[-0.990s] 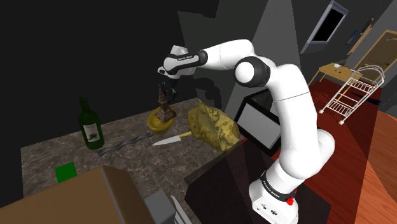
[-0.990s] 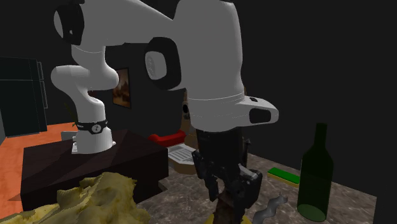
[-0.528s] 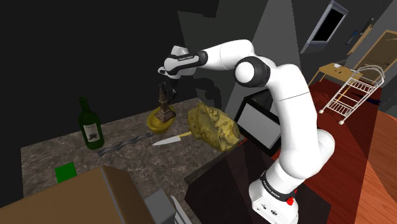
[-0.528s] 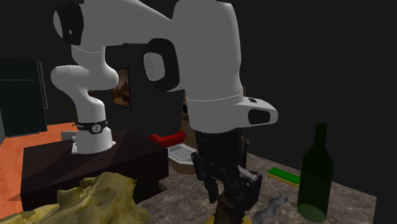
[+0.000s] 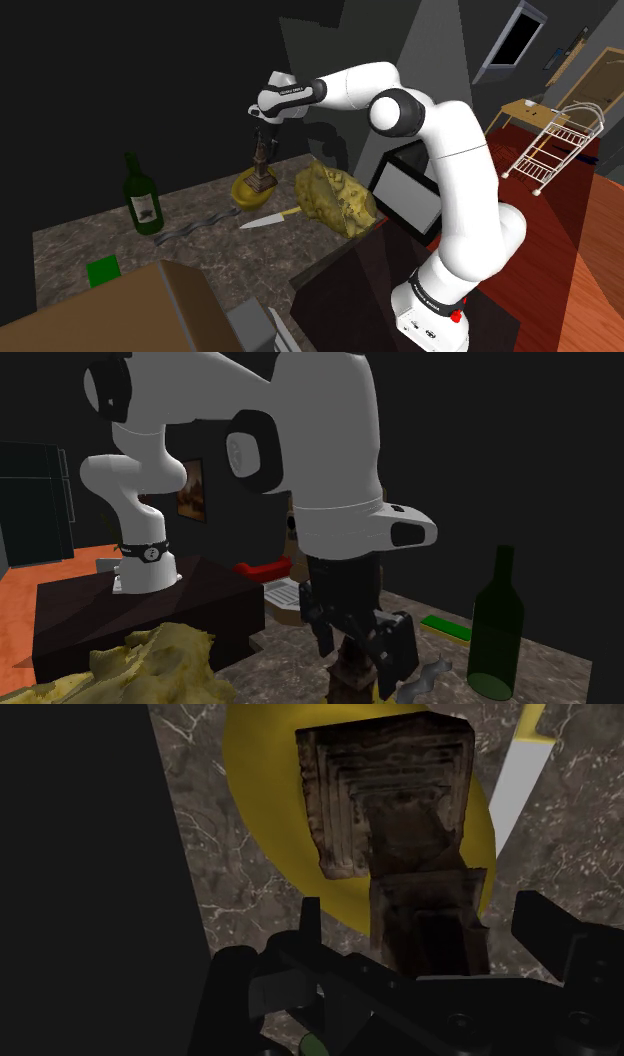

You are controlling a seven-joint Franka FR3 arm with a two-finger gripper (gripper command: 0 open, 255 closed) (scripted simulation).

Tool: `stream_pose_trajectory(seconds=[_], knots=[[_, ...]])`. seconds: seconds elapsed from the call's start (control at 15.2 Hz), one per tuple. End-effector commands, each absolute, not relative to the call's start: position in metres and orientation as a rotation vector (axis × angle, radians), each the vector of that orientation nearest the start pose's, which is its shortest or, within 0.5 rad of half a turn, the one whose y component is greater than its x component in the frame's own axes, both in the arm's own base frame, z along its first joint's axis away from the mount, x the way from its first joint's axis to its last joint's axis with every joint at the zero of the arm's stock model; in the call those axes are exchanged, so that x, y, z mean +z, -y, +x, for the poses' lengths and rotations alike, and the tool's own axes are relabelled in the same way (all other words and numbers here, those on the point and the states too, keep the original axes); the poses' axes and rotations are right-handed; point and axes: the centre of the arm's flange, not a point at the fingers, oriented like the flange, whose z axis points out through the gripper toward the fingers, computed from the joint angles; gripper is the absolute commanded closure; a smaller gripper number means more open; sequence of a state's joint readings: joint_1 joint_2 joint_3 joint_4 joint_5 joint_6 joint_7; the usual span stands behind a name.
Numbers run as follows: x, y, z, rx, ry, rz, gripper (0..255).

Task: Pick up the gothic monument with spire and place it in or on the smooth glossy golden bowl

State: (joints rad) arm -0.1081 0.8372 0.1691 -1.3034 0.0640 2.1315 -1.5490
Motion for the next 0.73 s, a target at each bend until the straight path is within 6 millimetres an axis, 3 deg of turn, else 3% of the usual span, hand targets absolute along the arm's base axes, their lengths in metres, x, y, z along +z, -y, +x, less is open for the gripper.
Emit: stream_pose_trajectory(seconds=[0.0,0.13,0.66], knots=[[0.264,-0.015,0.745,-0.184,2.071,-2.177,0],[0.287,-0.011,0.745,-0.184,2.071,-2.177,0],[0.287,-0.011,0.745,-0.184,2.071,-2.177,0]])
